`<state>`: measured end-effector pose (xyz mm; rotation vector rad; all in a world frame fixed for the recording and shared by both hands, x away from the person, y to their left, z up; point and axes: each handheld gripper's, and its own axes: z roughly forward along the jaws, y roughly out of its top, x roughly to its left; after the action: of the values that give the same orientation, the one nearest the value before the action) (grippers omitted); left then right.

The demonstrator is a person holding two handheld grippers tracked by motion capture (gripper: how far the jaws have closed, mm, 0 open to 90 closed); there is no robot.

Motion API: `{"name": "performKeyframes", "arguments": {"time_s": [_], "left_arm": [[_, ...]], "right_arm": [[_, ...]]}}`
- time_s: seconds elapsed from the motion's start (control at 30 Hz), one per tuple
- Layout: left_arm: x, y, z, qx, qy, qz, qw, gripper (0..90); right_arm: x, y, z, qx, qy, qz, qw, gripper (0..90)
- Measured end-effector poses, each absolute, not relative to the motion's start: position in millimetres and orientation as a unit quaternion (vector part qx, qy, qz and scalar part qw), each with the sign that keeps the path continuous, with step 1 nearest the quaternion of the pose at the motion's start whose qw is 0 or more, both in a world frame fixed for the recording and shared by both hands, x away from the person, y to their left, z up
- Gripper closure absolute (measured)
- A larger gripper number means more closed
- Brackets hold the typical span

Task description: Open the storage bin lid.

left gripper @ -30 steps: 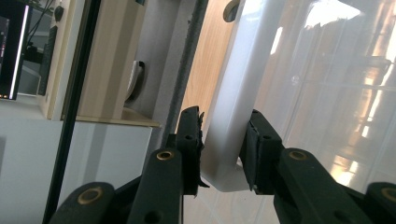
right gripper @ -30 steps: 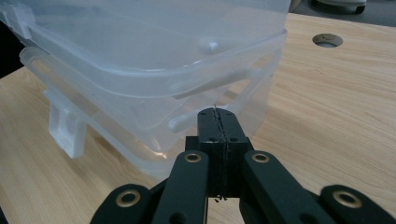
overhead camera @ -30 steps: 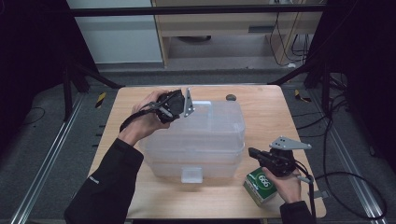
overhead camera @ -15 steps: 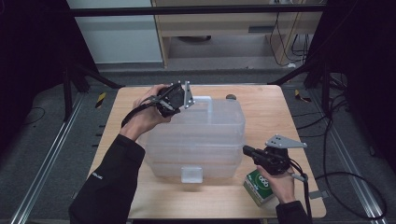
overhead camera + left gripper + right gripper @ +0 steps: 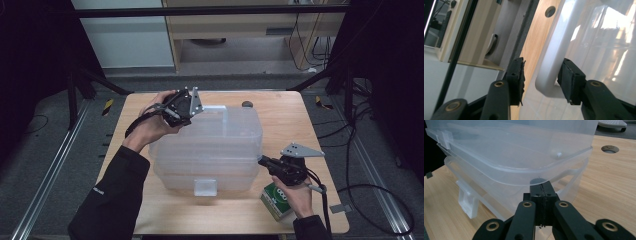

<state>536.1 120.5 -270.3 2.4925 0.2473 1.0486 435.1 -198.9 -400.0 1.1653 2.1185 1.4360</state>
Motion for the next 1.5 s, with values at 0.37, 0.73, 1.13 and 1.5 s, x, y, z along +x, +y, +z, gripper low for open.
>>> {"name": "performKeyframes", "arguments": {"time_s": [0.37, 0.73, 1.13, 1.5], "left_arm": [[508.2, 172.1, -255.5, 0.864, 0.168, 0.352, 0.318, 52.6], [490.1, 222.0, -264.1, 0.813, 0.258, 0.347, 0.390, 66.7], [461.2, 278.9, -294.0, 0.746, 0.344, 0.330, 0.465, 84.9], [450.9, 300.6, -327.6, 0.731, 0.381, 0.313, 0.472, 89.6]], "right_arm": [[435.3, -198.6, -400.0, 0.409, 0.744, 0.502, 0.165, 90.0], [435.3, -198.5, -400.0, 0.408, 0.746, 0.500, 0.165, 90.0], [435.5, -198.3, -399.6, 0.408, 0.748, 0.497, 0.163, 90.0], [435.8, -198.0, -399.5, 0.409, 0.749, 0.496, 0.162, 90.0]]}}
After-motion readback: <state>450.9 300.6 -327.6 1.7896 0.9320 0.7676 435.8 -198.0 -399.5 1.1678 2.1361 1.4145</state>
